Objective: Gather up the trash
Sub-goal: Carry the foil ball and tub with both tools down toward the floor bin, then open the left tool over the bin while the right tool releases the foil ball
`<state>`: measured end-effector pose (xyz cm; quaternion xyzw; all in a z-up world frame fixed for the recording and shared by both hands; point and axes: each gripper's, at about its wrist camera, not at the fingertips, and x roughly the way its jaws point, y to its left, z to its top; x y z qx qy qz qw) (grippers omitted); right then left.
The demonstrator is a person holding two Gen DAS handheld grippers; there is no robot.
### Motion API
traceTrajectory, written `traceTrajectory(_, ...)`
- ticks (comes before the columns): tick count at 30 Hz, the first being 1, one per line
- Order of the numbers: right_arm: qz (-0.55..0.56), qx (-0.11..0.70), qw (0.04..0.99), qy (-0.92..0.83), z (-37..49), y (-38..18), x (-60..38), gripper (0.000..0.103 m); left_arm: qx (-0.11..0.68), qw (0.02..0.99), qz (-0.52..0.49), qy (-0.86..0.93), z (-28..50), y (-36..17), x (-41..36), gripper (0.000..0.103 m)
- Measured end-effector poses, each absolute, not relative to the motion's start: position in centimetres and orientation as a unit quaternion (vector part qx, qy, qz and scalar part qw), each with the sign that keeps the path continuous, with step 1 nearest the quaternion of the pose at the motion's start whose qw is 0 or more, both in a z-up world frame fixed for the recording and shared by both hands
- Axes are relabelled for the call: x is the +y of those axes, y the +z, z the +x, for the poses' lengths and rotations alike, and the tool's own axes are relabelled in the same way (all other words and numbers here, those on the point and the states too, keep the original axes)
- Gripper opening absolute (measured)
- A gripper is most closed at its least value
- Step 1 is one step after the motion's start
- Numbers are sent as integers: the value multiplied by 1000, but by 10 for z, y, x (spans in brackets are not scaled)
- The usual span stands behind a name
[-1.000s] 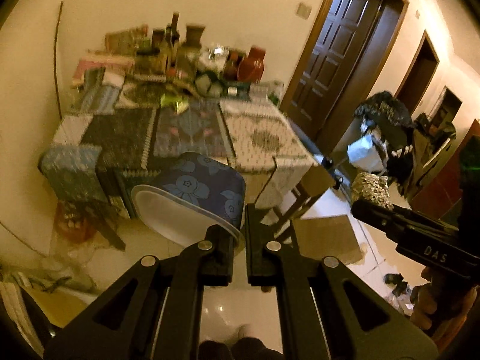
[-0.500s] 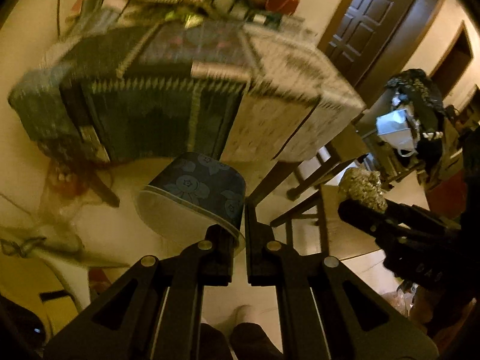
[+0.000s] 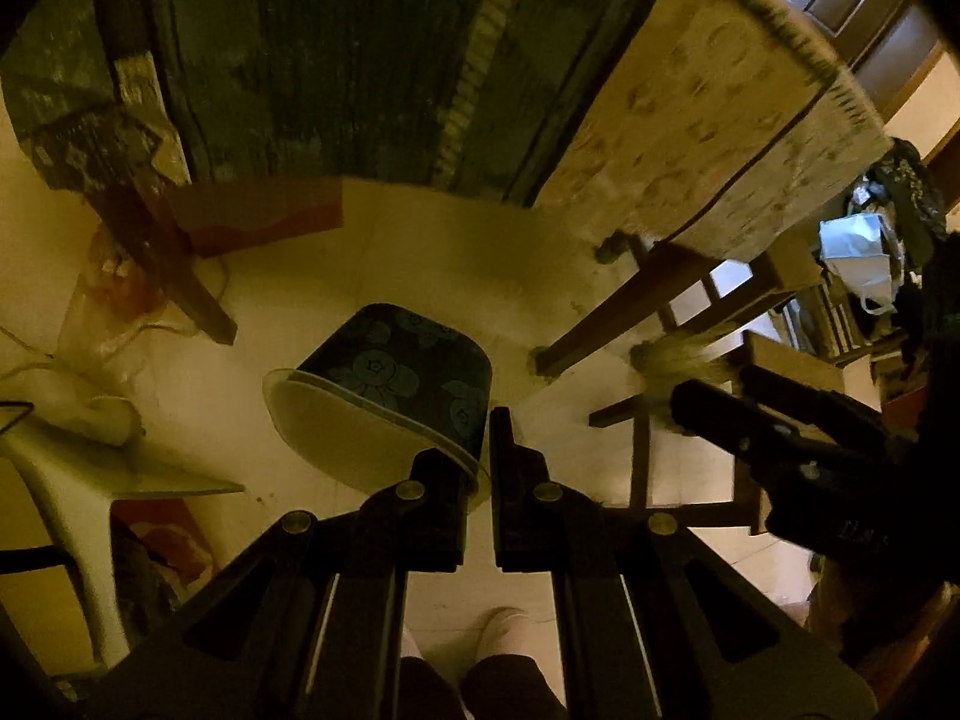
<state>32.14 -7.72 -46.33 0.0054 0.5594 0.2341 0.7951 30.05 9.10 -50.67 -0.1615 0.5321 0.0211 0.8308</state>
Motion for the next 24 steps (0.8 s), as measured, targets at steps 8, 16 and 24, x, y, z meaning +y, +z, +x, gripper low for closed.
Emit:
traceTrajectory(8, 17, 587, 785, 196, 331, -491, -104, 78, 558, 812, -172, -4, 318, -546, 72, 5)
traceTrajectory(16, 12, 580, 797, 169, 336, -485, -121, 78, 581, 794, -171, -44, 343, -577, 42, 8)
traceTrajectory(24, 14, 576, 800, 166, 336, -473, -129, 78, 619, 769, -160, -25, 346, -584, 41, 49)
